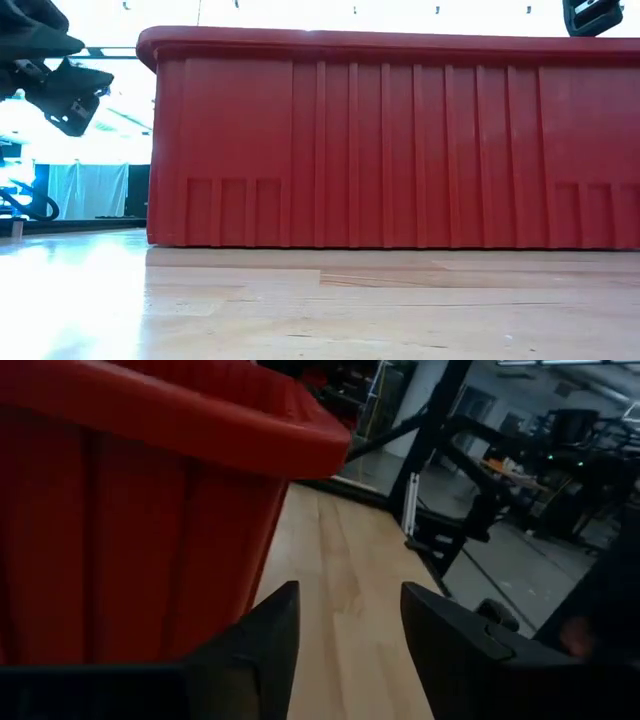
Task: Pick and place slides into bin
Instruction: Return to Home Position
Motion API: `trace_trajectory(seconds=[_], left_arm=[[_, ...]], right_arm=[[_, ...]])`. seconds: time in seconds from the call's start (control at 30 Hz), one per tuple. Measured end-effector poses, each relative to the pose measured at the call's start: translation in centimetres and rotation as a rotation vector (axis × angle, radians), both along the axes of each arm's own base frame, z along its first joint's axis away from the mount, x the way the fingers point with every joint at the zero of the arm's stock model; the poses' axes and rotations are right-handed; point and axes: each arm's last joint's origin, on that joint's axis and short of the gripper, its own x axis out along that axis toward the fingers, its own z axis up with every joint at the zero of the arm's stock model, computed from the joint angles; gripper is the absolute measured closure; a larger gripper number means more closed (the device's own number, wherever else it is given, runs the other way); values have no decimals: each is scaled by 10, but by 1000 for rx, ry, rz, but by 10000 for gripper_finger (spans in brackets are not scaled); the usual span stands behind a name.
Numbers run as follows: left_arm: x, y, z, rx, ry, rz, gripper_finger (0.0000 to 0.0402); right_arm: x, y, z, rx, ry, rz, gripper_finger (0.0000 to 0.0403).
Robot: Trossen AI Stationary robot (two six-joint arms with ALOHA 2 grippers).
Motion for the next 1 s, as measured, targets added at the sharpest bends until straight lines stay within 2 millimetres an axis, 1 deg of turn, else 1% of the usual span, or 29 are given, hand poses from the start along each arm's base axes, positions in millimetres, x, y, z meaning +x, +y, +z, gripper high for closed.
trace_trajectory(seconds=[0.17,0.43,0.77,1.0], left_arm=[[0,1,-4,3,28,4,225],[0,1,-4,3,28,3,217],[0,1,-4,3,28,4,225],[0,2,-3,-3,23,11,219]], right_arm=[[0,0,0,0,1,0,270],[0,0,0,-1,0,0,270],[0,0,0,-1,0,-1,270],[0,0,0,-1,0,-1,270]])
